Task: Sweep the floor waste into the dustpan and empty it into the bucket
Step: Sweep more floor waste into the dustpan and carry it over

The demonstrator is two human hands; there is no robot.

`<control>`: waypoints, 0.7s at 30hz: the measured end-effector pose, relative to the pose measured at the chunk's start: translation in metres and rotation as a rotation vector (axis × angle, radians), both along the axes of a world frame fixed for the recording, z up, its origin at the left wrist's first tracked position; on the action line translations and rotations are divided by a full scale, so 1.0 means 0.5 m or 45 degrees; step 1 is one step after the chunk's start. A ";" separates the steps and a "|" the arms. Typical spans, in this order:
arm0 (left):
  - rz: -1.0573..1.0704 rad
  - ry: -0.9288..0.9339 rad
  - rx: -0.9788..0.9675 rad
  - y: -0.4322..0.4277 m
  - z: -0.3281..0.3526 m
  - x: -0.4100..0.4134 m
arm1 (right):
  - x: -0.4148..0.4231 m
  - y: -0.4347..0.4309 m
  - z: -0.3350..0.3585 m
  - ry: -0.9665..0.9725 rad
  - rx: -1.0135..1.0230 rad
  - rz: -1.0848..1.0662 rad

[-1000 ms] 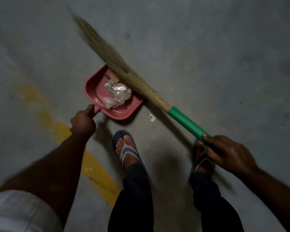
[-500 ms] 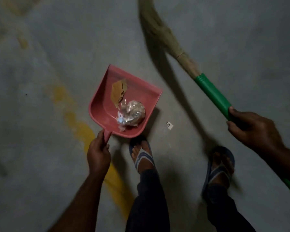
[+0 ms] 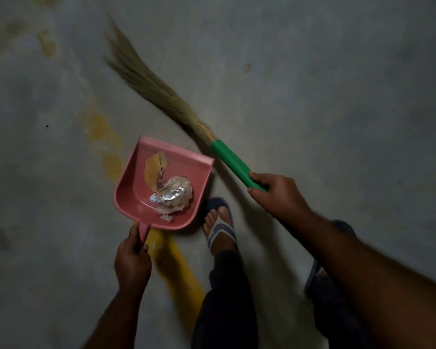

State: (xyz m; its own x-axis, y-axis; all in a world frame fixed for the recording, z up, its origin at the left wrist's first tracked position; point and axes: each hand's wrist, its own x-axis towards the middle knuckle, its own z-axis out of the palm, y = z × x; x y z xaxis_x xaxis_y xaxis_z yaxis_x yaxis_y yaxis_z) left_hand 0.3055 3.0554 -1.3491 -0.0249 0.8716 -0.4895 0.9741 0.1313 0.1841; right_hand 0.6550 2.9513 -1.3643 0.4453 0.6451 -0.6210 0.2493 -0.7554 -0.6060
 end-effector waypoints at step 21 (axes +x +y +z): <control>-0.563 -0.105 -0.082 0.031 -0.047 0.190 | -0.020 -0.510 0.135 -0.455 0.155 -0.715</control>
State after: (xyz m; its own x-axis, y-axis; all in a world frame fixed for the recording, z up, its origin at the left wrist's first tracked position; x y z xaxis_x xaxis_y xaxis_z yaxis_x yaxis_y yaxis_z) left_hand 0.4007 3.0710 -1.3724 0.3845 0.7575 -0.5276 0.9215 -0.2806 0.2685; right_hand 0.6448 2.6962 -1.2966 0.8979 0.3119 -0.3107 0.0398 -0.7603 -0.6483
